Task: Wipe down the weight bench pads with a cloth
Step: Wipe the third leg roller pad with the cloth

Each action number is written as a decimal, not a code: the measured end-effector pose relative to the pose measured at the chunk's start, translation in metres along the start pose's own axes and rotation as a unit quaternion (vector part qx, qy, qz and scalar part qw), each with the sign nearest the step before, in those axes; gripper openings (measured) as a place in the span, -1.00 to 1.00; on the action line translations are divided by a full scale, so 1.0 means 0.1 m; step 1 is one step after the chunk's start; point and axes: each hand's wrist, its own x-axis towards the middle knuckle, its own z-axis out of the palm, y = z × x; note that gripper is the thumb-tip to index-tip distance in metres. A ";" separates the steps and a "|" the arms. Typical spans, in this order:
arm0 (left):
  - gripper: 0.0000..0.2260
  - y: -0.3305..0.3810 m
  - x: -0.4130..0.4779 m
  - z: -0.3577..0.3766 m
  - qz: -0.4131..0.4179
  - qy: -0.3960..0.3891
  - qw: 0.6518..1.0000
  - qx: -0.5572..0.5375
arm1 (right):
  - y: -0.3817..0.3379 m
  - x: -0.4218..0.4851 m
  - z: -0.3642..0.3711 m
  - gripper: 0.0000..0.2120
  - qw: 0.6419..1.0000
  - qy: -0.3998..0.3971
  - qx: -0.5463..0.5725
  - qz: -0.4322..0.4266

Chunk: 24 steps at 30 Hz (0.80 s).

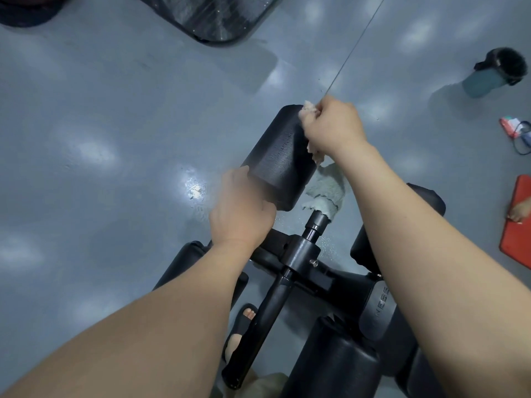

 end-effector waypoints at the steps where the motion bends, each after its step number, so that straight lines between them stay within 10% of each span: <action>1: -0.39 0.00 0.00 0.00 0.000 0.000 1.000 0.002 | 0.01 0.02 -0.01 -0.73 1.000 -0.011 0.004 -0.005; 24: -0.41 -0.01 0.00 0.00 0.010 0.001 1.000 0.001 | -0.05 -0.05 -0.02 -0.76 0.990 0.038 -0.100 -0.090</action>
